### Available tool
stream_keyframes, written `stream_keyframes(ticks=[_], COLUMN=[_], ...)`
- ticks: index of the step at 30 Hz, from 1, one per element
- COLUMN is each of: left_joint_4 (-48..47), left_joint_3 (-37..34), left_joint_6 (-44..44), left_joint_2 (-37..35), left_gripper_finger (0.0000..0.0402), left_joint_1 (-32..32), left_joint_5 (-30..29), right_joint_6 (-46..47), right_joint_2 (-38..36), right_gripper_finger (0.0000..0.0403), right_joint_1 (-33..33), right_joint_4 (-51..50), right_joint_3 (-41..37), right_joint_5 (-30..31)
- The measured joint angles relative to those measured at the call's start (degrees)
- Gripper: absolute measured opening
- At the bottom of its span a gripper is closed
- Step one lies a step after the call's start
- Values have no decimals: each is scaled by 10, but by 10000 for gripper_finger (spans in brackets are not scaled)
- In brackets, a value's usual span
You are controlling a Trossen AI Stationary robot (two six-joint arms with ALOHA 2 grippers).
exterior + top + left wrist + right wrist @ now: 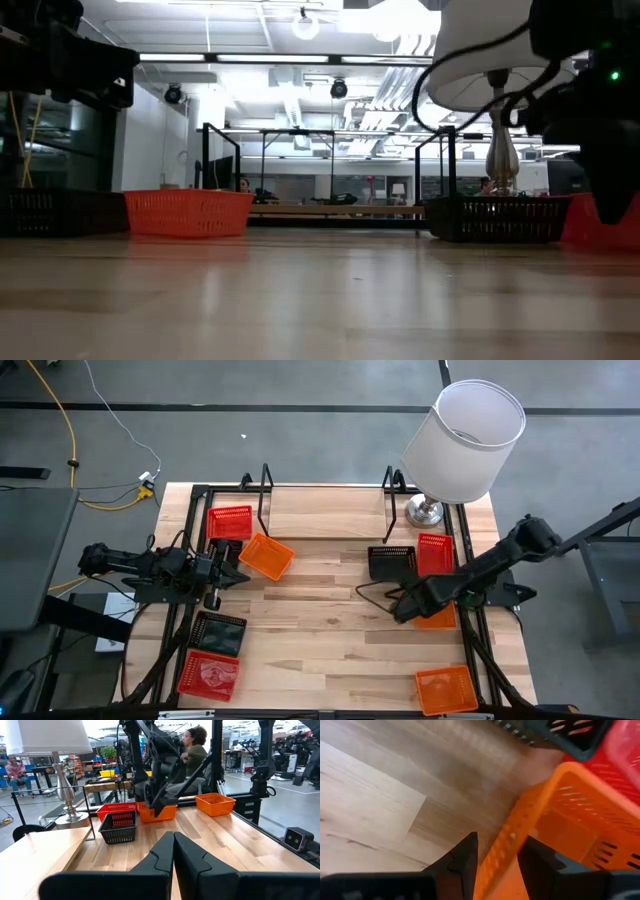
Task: Stack baskets on shelf by color
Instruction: Put the middle orange basket on the shelf
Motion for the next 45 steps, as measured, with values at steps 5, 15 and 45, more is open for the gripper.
stream_keyframes(ticks=[5, 15, 45], left_joint_4=[0, 0, 0], left_joint_3=[0, 0, 0], left_joint_6=[0, 0, 0], left_joint_2=[0, 0, 0], left_gripper_finger=[3, 3, 3], left_joint_1=[0, 0, 0], left_joint_5=[0, 0, 0], right_joint_6=[-1, -99, -435], right_joint_2=[31, 35, 40], right_gripper_finger=[122, 12, 0], right_joint_1=[0, 22, -265], right_joint_4=[20, -45, 252], right_joint_3=[0, 90, 291], right_joint_5=[-8, -31, 243])
